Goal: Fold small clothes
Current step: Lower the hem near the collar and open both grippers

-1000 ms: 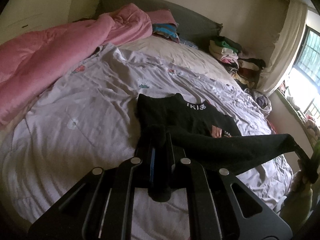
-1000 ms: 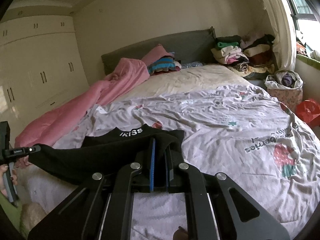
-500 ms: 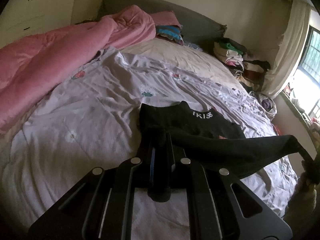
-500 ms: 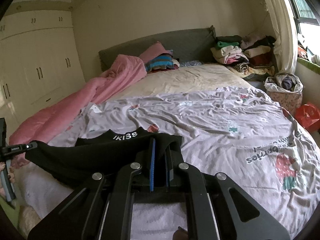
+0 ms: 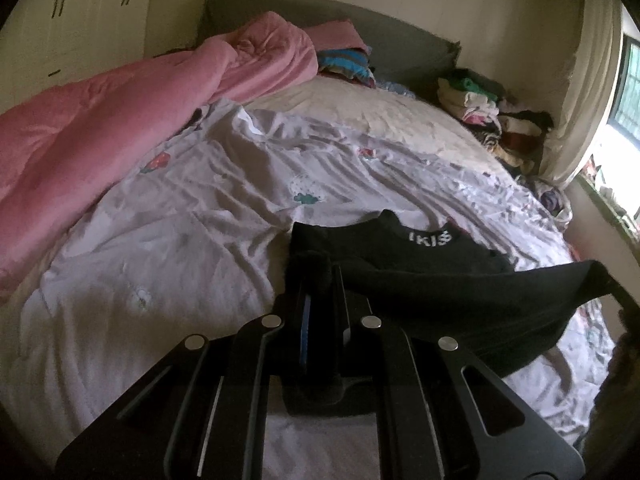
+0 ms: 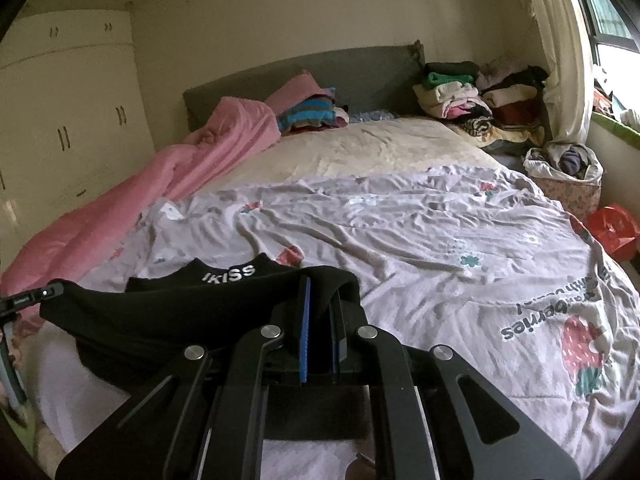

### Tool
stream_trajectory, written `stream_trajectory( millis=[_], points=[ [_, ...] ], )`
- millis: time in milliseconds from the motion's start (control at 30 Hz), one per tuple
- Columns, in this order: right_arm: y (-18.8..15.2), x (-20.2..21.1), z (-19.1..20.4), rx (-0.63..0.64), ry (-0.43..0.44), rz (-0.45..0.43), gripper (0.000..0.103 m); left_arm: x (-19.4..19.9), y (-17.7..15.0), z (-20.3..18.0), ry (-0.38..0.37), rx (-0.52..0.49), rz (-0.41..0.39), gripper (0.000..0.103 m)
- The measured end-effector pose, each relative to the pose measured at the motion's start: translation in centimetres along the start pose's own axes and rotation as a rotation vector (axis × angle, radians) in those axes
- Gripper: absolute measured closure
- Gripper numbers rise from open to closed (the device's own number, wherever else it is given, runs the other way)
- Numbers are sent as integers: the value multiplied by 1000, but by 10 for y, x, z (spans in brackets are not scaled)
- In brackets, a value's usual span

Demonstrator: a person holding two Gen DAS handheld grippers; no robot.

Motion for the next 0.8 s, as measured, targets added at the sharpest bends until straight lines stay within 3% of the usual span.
stream_trajectory(
  millis=[700, 767, 800],
  points=[
    [-17, -88, -6, -33, -73, 125, 93, -60, -2, 6, 73, -42, 64, 98],
    [-19, -87, -5, -36, -80, 129, 89, -60, -4, 6, 77, -44, 65, 92],
    [-20, -86, -5, -35, -84, 125, 82, -58, -4, 6, 98, -52, 56, 85]
  ],
)
Point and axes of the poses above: each gripper's, at about its wrist camera, not at the fingertips, and x roughly against the way its jaws point, z to its left, y to its top, the point moved 1 cm from there along -x, roughly the way its jaws point, and after that the axes turned 3 degrees about -y, right-handed, at the moved point
